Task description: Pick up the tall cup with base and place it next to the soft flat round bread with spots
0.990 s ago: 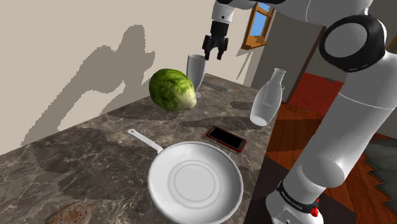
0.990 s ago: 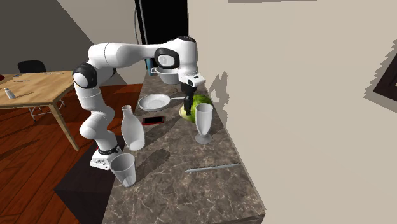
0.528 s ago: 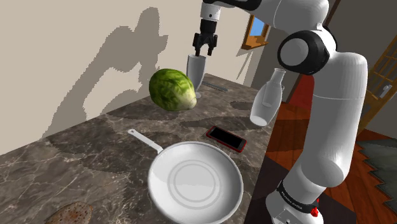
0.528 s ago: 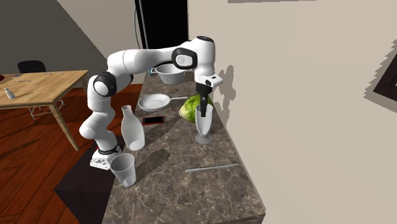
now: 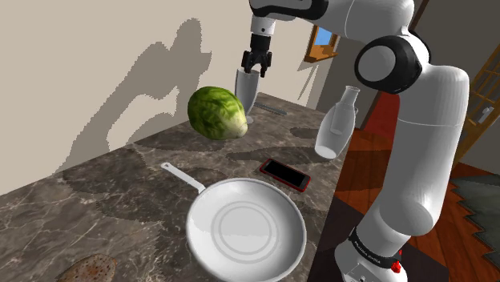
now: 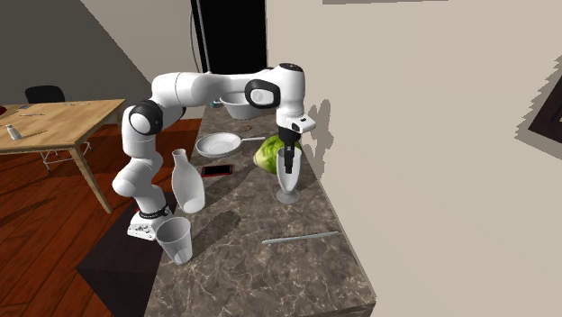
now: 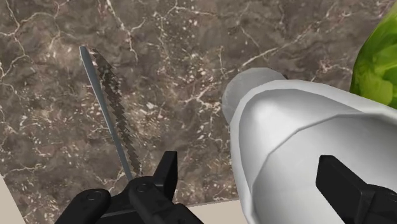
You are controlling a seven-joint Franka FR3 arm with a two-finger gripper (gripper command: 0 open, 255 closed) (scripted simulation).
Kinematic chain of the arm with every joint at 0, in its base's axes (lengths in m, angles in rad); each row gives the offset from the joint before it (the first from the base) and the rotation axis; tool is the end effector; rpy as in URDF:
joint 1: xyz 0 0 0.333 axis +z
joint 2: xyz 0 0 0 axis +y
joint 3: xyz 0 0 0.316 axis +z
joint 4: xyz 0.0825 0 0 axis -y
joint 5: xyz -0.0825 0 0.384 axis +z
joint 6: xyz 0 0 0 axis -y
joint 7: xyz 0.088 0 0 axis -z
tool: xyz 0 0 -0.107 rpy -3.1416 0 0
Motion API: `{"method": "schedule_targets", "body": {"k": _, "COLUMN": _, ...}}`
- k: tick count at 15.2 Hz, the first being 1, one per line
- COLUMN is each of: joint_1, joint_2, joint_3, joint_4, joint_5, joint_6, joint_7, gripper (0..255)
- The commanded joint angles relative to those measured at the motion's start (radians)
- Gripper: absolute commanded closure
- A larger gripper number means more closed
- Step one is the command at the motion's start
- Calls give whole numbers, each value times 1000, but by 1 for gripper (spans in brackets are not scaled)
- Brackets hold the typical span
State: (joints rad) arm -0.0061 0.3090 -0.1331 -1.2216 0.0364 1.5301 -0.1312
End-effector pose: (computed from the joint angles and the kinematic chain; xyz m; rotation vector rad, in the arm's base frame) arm 0.6386 -0.0704 0.6011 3.1374 -0.0003 0.0023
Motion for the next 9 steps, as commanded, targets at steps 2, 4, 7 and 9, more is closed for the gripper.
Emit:
{"method": "schedule_targets", "body": {"k": 2, "joint_1": 0, "joint_2": -3, "joint_3": 0, "joint_4": -7, "joint_5": 0, "joint_6": 4, "joint_7": 0, "gripper": 0}}
{"method": "schedule_targets", "body": {"k": 4, "joint_1": 0, "joint_2": -3, "joint_3": 0, "joint_4": -7, "joint_5": 0, "joint_6": 4, "joint_7": 0, "gripper": 0}}
{"method": "schedule_targets", "body": {"k": 7, "joint_1": 0, "joint_2": -2, "joint_3": 0, "joint_4": -6, "joint_5": 0, "joint_6": 4, "joint_7": 0, "gripper": 255}}
{"method": "schedule_targets", "body": {"k": 9, "joint_1": 0, "joint_2": -2, "joint_3": 0, "joint_4": -6, "joint_5": 0, "joint_6": 4, "joint_7": 0, "gripper": 255}}
